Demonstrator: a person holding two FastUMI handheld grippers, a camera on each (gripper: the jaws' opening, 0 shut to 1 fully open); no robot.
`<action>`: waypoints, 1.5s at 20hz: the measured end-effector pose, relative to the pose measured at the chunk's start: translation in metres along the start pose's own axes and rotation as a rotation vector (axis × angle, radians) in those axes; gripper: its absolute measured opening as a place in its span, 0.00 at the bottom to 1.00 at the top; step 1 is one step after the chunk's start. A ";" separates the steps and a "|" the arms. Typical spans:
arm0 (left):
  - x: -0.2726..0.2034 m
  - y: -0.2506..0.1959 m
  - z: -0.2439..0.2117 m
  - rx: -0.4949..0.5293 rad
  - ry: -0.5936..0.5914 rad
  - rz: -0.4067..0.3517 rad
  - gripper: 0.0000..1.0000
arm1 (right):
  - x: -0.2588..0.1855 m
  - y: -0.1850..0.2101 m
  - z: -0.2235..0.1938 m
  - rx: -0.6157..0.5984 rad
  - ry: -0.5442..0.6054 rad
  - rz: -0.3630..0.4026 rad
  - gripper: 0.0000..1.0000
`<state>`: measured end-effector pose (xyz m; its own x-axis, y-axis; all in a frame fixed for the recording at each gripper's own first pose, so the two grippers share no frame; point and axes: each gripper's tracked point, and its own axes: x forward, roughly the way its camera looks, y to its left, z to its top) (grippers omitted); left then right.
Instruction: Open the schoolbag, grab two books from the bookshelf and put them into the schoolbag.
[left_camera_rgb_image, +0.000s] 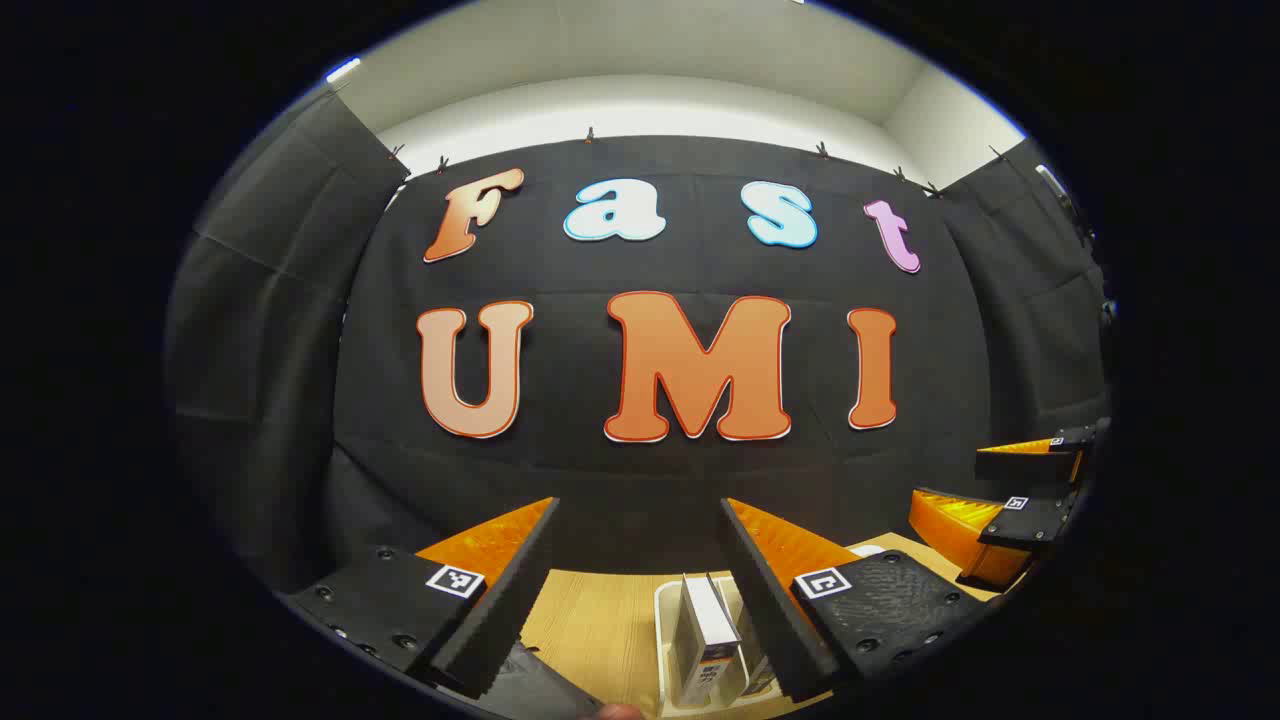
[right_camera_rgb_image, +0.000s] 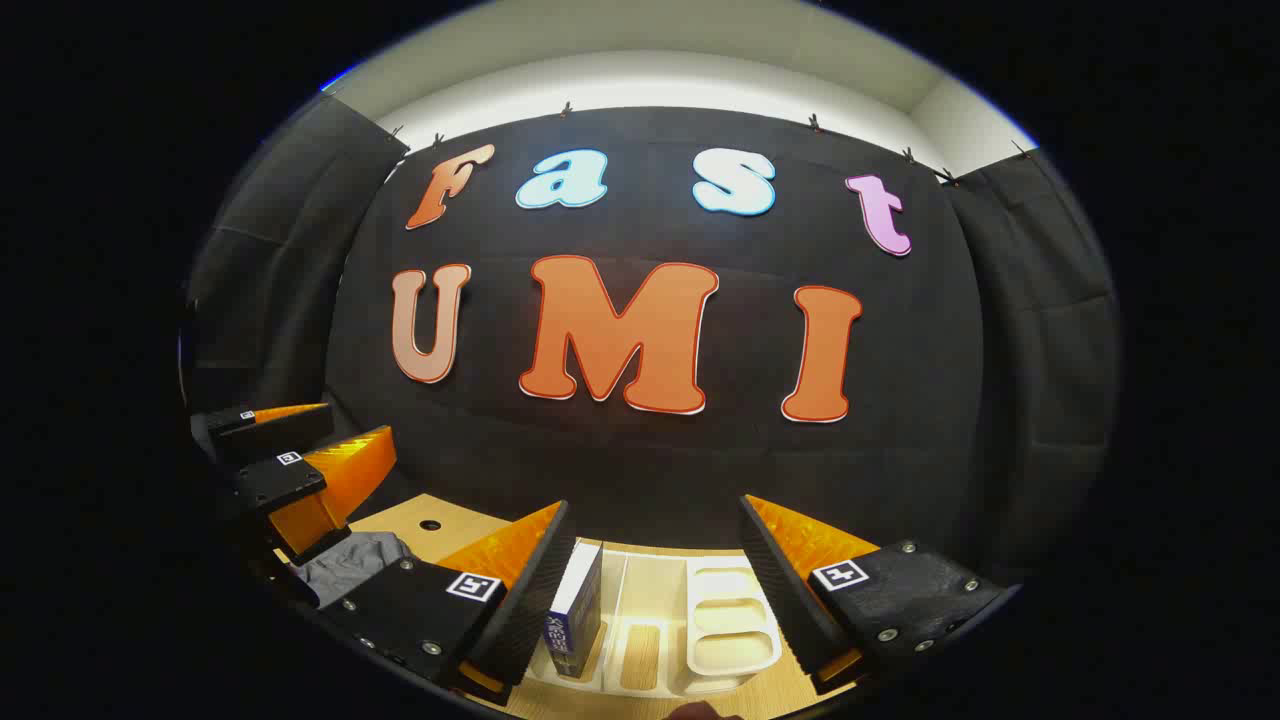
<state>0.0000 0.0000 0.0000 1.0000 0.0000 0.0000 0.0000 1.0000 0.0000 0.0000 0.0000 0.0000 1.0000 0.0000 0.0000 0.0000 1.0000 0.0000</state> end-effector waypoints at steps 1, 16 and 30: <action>0.001 0.000 -0.001 0.005 -0.001 0.003 0.97 | 0.002 0.000 0.000 -0.002 0.000 0.001 0.97; 0.000 0.001 -0.002 0.138 0.007 0.044 0.96 | 0.005 -0.004 -0.008 -0.007 0.005 0.033 0.97; -0.043 0.024 -0.149 0.627 0.310 0.028 0.97 | 0.013 -0.030 -0.034 -0.043 0.030 0.052 0.97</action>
<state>-0.0431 0.0242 -0.1489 0.9534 0.1194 -0.2772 0.0673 0.8112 0.5809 0.0127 -0.0295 -0.0335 0.9982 0.0518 -0.0311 -0.0531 0.9977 -0.0424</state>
